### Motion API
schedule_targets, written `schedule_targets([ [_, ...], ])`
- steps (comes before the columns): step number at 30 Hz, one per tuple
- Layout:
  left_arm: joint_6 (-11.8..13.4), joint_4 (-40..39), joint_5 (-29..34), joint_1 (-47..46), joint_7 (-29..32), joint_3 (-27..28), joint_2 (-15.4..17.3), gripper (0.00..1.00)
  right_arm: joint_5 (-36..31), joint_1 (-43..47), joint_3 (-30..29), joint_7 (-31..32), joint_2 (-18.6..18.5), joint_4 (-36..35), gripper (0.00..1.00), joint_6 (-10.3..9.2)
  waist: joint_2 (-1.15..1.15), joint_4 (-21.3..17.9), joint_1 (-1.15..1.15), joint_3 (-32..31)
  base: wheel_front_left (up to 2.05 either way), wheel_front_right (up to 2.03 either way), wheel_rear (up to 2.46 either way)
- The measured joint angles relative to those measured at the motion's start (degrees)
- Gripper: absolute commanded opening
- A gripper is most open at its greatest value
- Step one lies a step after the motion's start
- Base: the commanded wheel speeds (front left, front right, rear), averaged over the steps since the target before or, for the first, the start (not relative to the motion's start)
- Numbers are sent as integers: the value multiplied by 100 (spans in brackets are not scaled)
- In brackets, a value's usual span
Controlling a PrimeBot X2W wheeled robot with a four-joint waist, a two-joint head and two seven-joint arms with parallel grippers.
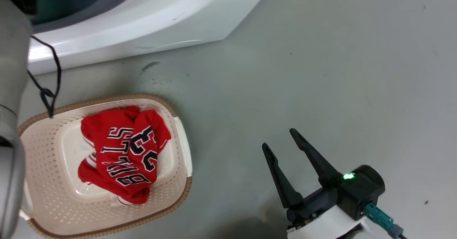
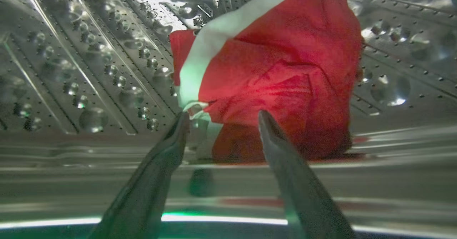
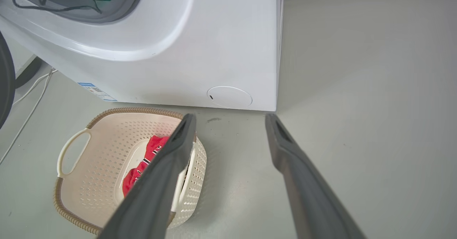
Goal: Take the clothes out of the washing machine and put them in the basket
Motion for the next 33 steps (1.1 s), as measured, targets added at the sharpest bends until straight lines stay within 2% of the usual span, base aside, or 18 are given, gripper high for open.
schedule_targets([
  [7,30,2,133,-616,510,-154,364,100,59,145,167,-54,-1,-19,100,0,0,-287,0,257,0,0,0],
  [16,190,2,76,-700,1079,-176,514,100,204,214,252,-125,-2,-121,100,0,0,-523,0,431,0,0,0],
  [17,216,3,83,-699,1090,-186,543,77,211,214,264,-131,-2,-121,100,0,0,-539,0,431,0,0,0],
  [18,264,8,69,-697,1070,-168,560,24,220,214,274,-132,-2,-121,100,0,0,-555,0,427,0,0,0],
  [19,278,8,62,-684,1067,-171,563,0,234,214,272,-136,-1,-120,100,0,0,-567,0,419,0,0,0],
  [26,432,-263,38,-393,-49,-136,598,0,256,213,194,-165,-1,-66,100,0,0,-557,0,235,0,0,0],
  [33,370,-515,-110,71,-1435,-12,469,0,201,130,71,-174,-1,-24,100,0,0,-383,0,-113,0,0,0],
])
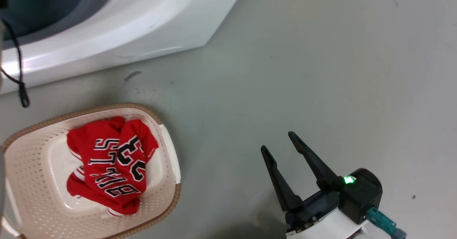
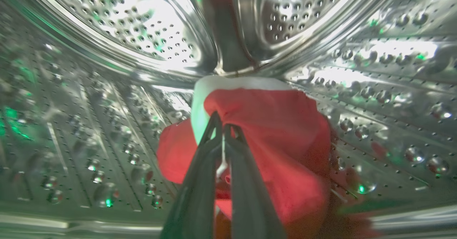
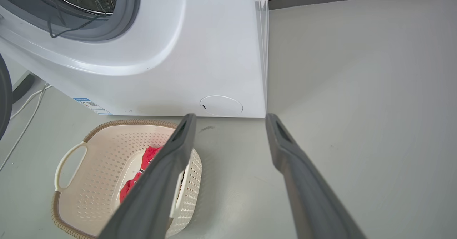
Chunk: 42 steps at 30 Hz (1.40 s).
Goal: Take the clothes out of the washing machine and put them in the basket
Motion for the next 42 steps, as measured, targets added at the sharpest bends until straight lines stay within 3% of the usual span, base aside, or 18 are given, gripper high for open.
schedule_targets([
  [5,-105,-67,-98,416,-651,55,-230,0,-3,-131,-118,24,1,22,100,0,0,141,0,-327,0,0,0],
  [12,-266,-461,-190,1134,-810,277,-291,0,56,-255,-238,57,2,107,100,0,0,250,0,-855,0,0,0],
  [23,-379,-1540,-242,2874,-826,1369,-222,0,119,-27,-405,78,2,315,100,0,0,273,0,-1820,0,0,0],
  [27,-524,-1878,-138,3576,-826,1756,-281,0,116,107,-449,124,2,345,100,0,0,312,-1,-2236,0,0,0],
  [42,-923,-3836,745,5539,-826,2455,-1012,0,53,549,-771,332,4,183,100,1,0,874,-2,-3389,0,0,0],
])
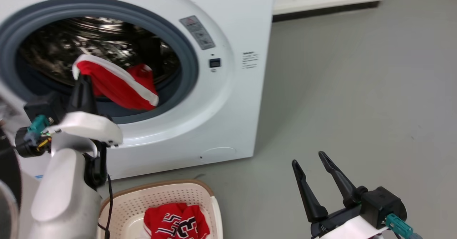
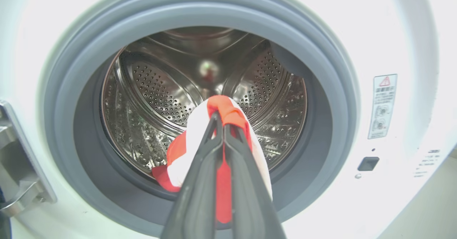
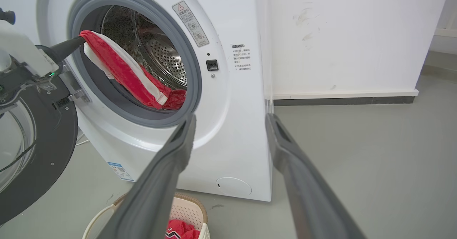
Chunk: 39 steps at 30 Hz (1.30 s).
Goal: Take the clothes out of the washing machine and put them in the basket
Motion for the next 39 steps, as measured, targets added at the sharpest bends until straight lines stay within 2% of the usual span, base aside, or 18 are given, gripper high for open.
schedule_targets([
  [10,82,-1658,225,1275,-1,94,-389,0,-49,88,-153,99,-1,-81,100,-1,0,535,0,-199,0,0,0],
  [18,377,-2952,454,2501,130,-180,-575,0,-51,130,-135,127,-1,-123,100,-1,0,742,0,-174,0,0,0],
  [24,646,-3744,668,3073,145,-332,-673,0,-58,129,-159,141,-1,-147,100,-1,0,768,1,-82,0,0,0],
  [33,864,-4524,889,3378,187,-583,-802,0,-112,74,-192,149,-1,-226,100,-1,0,815,2,158,0,0,0],
  [39,912,-4224,799,3478,271,-676,-892,0,-146,-59,-153,168,-1,-263,100,-1,0,836,2,399,0,0,0],
])
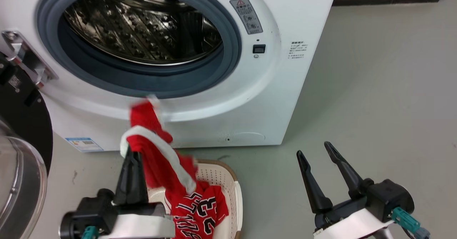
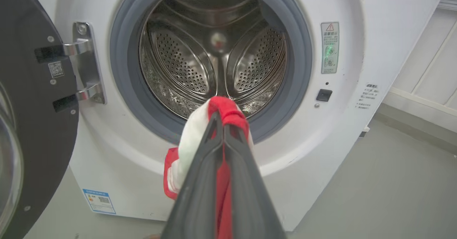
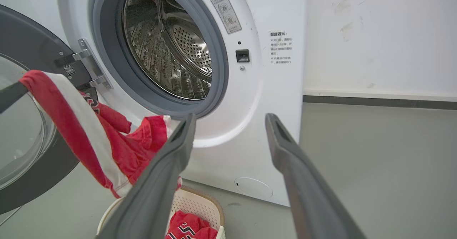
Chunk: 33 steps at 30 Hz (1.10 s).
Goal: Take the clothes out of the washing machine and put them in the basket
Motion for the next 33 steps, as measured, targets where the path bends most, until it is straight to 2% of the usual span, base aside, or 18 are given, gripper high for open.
schedule_targets([
  [6,-8,931,-202,-6,-152,-35,-154,0,-51,-162,-1,8,0,-29,100,0,0,-52,0,367,0,0,0],
  [11,-103,1847,-341,-377,-247,74,-220,0,-69,-343,20,9,-1,-77,100,0,0,-137,0,758,0,0,0],
  [19,-328,3365,-335,-1455,-271,420,-303,0,-105,-682,87,-33,-2,-108,100,0,0,-321,1,1541,0,0,0],
  [33,-472,6063,-244,-3260,-272,1170,-330,0,-94,-1367,293,-265,-2,85,100,0,0,-633,1,3031,0,0,0],
])
